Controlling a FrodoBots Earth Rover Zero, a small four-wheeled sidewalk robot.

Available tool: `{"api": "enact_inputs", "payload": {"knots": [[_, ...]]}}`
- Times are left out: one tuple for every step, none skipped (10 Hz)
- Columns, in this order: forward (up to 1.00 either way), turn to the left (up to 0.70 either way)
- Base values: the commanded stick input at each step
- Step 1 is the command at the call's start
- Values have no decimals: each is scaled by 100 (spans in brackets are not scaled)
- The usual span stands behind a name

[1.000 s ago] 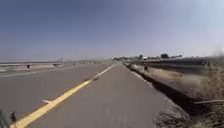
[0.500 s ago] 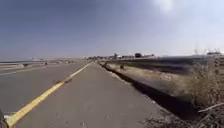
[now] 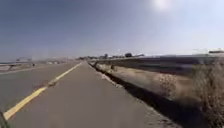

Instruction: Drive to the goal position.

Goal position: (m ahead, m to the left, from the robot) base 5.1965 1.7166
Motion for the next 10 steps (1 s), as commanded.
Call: {"api": "enact_inputs", "payload": {"knots": [[50, 10], [50, 33], [50, 50], [50, 50], [50, 5], [50, 30], [50, 50], [50, 50], [50, 0], [50, 0]]}}
